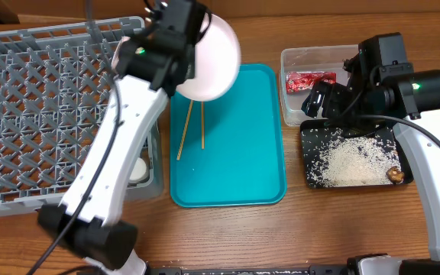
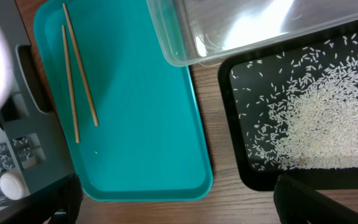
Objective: Sort waste into correct bins and load items into the dishwasher
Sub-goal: 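Lift the plate and stand it in the rack's back slots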
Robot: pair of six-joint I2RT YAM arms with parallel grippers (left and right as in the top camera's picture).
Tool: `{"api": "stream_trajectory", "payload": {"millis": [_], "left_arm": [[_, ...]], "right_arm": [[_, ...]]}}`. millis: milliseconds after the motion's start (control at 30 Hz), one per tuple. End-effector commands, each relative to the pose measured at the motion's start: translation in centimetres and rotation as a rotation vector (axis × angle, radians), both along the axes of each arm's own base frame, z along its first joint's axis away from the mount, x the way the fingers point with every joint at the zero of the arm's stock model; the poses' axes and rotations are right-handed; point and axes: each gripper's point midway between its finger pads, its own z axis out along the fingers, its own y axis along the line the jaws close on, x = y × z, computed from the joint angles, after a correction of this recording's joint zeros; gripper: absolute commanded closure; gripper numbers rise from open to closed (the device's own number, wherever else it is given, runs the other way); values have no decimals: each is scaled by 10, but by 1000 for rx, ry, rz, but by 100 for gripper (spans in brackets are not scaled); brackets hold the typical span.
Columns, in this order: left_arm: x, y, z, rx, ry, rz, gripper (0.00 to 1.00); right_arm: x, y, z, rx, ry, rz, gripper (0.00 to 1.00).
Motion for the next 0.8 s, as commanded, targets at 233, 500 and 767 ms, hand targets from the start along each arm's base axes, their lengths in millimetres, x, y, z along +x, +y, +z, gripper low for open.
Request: {"api": "stream_trajectory", "payload": {"millis": [233,500,767], "left_arm": [[2,156,89,700,-57,307,96],[-2,216,87,663,-71,483,96],[12,231,58,659,-30,528,96]], "right_arm": [[2,-2,6,-6,-22,-7,0],[2,-2,6,-6,-22,-7,0],[2,-2,6,-6,-22,-7,0]]}}
